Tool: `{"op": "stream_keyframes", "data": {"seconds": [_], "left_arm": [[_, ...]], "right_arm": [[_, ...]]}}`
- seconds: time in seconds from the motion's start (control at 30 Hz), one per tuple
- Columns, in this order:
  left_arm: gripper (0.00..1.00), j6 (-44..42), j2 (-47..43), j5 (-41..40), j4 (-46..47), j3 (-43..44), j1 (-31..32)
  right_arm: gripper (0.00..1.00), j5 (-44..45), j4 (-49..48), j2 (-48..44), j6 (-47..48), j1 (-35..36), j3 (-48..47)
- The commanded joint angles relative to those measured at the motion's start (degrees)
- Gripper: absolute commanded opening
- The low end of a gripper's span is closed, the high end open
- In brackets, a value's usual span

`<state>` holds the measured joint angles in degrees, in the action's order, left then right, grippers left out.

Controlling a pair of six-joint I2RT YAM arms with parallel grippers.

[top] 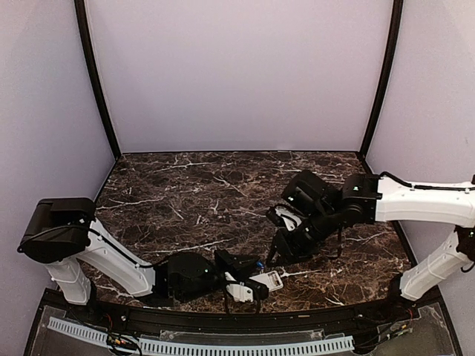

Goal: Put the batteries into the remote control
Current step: Adjust the battery.

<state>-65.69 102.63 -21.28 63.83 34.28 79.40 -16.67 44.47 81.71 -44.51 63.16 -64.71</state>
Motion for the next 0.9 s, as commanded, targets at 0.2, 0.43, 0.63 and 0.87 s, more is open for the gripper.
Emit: {"op": "stream_keyframes", "data": {"seconds": [0.2,0.43,0.63,0.87], "left_arm": [[0.00,14.86,-5.73,4.28,1.42,-0.38,-0.12],[0.00,21.77,-6.42,6.22,-3.14,2.90,-0.12],[0.00,23.78,-6.58,7.04,-5.91,4.89,-0.20],[0.00,23.48,-6.48,7.30,-7.74,5.88,-0.20]], "right_arm": [[0.50,19.38,-10.17,-12.56,-13.98,8.16,6.49],[0.42,27.82,-7.59,-9.44,-16.79,13.07,3.48],[0.35,27.93,-8.37,-9.05,-17.10,13.17,4.55],[0.19,29.75,-8.59,-10.33,-16.79,13.21,5.16]]}}
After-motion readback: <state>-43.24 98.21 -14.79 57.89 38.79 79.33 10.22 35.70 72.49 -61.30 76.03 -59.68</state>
